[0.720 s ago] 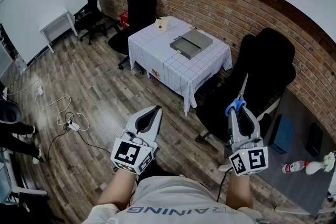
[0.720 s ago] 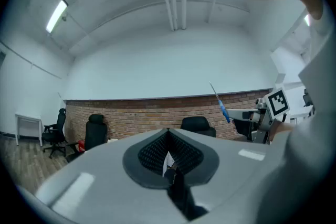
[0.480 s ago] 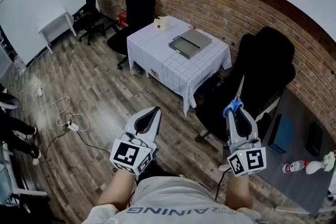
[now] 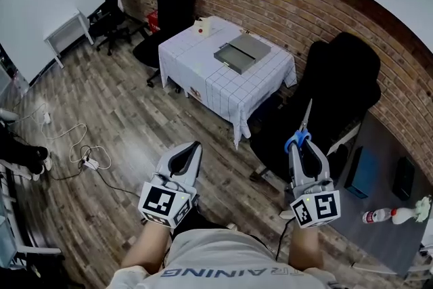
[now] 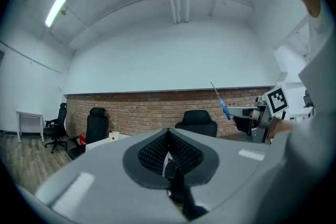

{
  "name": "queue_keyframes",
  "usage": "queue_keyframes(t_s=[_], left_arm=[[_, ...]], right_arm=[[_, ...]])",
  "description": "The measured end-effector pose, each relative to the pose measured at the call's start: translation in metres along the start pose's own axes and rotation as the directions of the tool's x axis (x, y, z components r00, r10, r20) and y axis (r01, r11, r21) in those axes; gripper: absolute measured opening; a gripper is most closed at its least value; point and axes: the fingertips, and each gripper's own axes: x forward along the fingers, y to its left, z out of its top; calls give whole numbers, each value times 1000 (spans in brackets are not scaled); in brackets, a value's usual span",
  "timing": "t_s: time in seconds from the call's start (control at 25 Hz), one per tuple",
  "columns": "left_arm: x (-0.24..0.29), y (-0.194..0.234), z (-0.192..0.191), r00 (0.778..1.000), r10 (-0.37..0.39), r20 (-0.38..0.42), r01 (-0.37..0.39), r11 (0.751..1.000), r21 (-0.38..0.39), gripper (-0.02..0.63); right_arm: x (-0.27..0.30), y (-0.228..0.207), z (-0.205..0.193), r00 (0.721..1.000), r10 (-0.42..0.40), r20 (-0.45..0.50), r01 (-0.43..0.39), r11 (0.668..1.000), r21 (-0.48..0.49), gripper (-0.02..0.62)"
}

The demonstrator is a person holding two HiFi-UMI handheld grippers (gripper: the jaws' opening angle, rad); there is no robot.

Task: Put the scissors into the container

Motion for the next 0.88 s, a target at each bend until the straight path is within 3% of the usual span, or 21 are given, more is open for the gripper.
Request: queue_keyframes(t_s=[0.28,0.56,0.88], left_arm=[[4,55,-5,999,45,-15,-45,999,-14,-2],[13,155,2,995,96,10,-96,994,-51,-2],[18,267,1,997,80,14,-79,993,-84,-2]], right_arm=[[57,19,0,999,46,27,-46,998,31,102],[154,64,2,996,86,22,-86,996,-1,101],[244,128,-2,997,79,17,-79,996,-28,103]])
